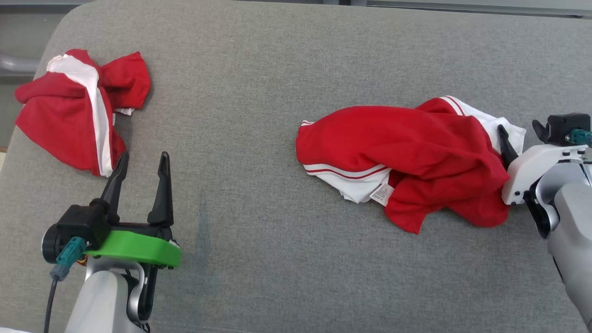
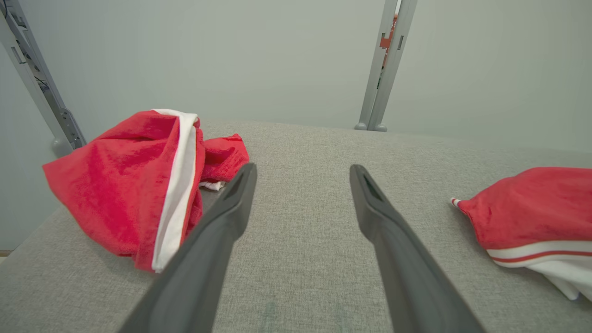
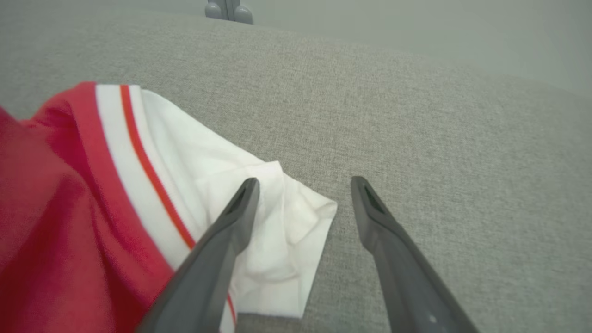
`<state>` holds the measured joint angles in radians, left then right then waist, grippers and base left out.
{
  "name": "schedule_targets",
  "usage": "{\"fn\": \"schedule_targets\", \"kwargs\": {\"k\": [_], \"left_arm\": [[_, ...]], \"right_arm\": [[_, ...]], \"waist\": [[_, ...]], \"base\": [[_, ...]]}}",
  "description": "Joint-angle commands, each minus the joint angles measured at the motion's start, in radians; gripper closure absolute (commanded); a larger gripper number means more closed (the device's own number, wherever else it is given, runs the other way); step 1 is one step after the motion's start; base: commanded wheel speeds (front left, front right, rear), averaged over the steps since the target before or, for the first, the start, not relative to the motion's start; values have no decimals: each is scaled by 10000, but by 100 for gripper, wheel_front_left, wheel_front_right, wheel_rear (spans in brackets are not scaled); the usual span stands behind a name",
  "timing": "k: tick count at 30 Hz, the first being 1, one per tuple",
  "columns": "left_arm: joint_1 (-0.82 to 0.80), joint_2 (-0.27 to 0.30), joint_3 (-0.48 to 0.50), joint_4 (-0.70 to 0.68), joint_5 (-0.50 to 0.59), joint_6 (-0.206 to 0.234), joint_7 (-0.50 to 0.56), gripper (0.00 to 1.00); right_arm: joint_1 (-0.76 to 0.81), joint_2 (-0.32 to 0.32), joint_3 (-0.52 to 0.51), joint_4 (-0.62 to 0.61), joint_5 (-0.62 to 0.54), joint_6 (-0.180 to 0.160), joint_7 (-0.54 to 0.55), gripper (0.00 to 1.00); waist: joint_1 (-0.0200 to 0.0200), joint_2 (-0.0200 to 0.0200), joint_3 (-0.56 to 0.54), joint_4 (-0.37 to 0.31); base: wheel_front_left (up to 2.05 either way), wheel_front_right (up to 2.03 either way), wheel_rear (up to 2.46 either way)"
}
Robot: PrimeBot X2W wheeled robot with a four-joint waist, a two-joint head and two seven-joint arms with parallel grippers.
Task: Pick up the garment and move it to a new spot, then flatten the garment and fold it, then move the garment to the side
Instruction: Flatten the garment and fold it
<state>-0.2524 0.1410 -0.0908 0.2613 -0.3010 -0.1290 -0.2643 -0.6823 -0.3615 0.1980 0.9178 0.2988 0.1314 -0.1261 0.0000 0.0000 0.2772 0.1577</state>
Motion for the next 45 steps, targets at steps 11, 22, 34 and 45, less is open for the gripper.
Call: {"fn": "schedule_targets", "kwargs": {"k": [11, 22, 34, 45], "left_arm": [[-167, 49, 10, -193, 158, -31, 0, 0], [175, 40, 26, -85, 224, -31, 1, 0], [882, -50, 273, -112, 297, -29, 1, 0], [1193, -46, 462, -269, 346, -29, 1, 0]], "right_arm": [[-82, 368, 556, 1644, 1154, -15, 338, 100], [-1250, -684, 564, 1264, 1795, -17, -1049, 100], [-1430, 579, 1653, -1347, 1931, -15, -1389, 100], [269, 2241, 3931, -3818, 2223, -15, -1377, 100]], "waist": [[0, 0, -54, 109], [0, 0, -890, 32], [0, 0, -2031, 341], [0, 0, -2299, 646]], "base": [[0, 0, 0], [0, 0, 0], [0, 0, 0], [0, 0, 0]]}}
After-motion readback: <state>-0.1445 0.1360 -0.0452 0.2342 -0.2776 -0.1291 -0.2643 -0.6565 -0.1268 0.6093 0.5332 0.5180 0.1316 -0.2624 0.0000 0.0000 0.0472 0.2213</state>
